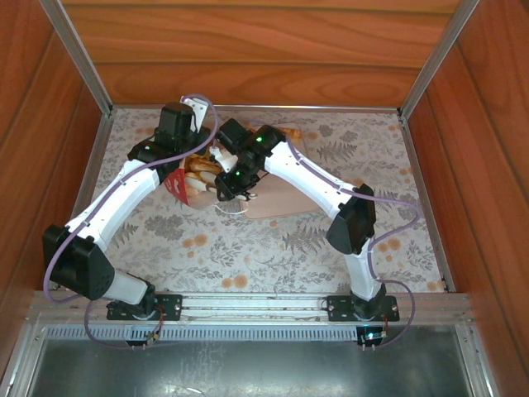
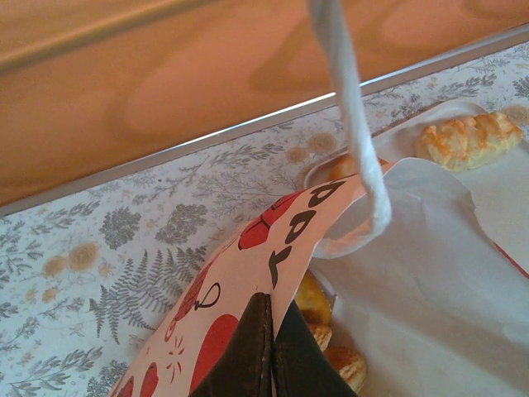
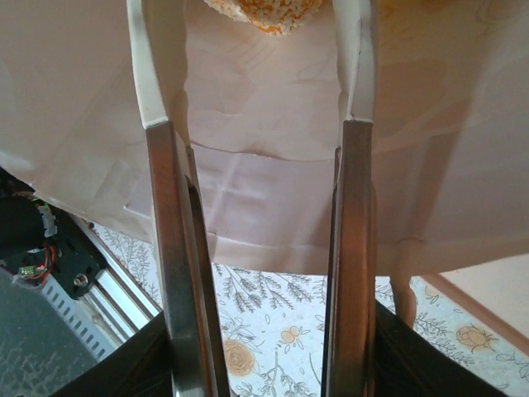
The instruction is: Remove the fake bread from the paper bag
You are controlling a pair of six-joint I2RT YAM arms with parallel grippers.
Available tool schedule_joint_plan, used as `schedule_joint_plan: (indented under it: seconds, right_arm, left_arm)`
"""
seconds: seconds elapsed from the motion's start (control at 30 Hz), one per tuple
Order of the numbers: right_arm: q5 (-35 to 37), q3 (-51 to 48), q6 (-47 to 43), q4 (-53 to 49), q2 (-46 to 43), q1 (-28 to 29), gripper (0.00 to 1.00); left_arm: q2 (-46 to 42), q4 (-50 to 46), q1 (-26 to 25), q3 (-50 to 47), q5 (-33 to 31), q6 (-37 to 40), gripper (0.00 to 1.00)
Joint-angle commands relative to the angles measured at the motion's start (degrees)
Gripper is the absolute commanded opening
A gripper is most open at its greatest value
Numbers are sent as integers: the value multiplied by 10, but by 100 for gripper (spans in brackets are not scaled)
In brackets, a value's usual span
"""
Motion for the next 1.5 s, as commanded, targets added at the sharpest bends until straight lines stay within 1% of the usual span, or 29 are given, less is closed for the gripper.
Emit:
schedule_joint_plan:
  seconds: [0.0, 0.1, 0.3, 0.4, 0.5, 0.73, 0.9, 1.13, 1.3, 1.47]
  right_arm:
    - [14, 19, 7, -12, 11, 3, 50]
    - [9, 20, 7, -6, 13, 3, 47]
    - [2, 23, 9, -4, 5, 3, 30]
    - [5, 15, 12, 0, -9, 2, 25]
    - [4, 0, 20, 12, -30, 1, 23]
    - [-15, -74, 63, 62, -99, -19, 21]
    - [-55, -155, 108, 120, -163, -51, 21]
    - [-78, -244, 167, 183, -240, -94, 21]
    - [-121, -307, 223, 263, -297, -127, 21]
    - [-159, -337, 259, 317, -329, -143, 22]
  left_arm:
    - [-18, 13, 3, -2, 8, -7, 0]
    - [-17, 13, 3, -2, 6, -7, 0]
    - [-17, 13, 3, -4, 2, -6, 0]
    - [-18, 13, 3, -4, -5, -7, 0]
    - [-18, 13, 3, -6, -11, -9, 0]
    - [-18, 14, 3, -10, -31, -9, 0]
    - [-24, 20, 3, -16, -44, -9, 0]
    - [-32, 28, 3, -25, -49, -13, 0]
    - [-32, 30, 3, -26, -49, -13, 0]
    - [-29, 30, 3, -26, -52, -12, 0]
